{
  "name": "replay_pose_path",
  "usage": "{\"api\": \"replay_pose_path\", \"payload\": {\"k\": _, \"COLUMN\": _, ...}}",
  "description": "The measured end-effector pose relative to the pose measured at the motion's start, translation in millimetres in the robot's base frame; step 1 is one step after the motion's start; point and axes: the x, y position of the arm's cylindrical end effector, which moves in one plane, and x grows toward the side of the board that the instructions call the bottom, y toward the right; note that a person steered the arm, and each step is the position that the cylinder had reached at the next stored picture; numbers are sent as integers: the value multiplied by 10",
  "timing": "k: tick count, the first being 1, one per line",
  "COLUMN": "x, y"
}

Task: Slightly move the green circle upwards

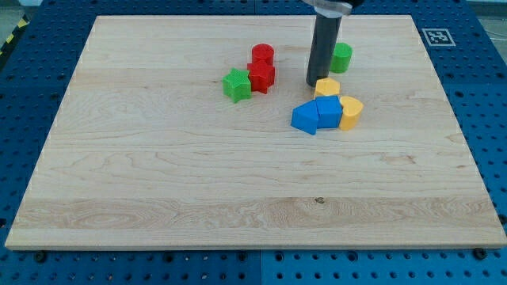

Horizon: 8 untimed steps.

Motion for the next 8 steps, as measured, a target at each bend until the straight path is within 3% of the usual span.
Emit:
{"api": "replay_pose_path", "payload": {"k": 2, "x": -37, "y": 45}}
{"api": "replay_pose_path", "payload": {"k": 3, "x": -386, "y": 241}}
{"api": "replay_pose_path", "payload": {"k": 6, "x": -80, "y": 650}}
{"api": "replay_pose_path", "payload": {"k": 8, "x": -422, "y": 1179}}
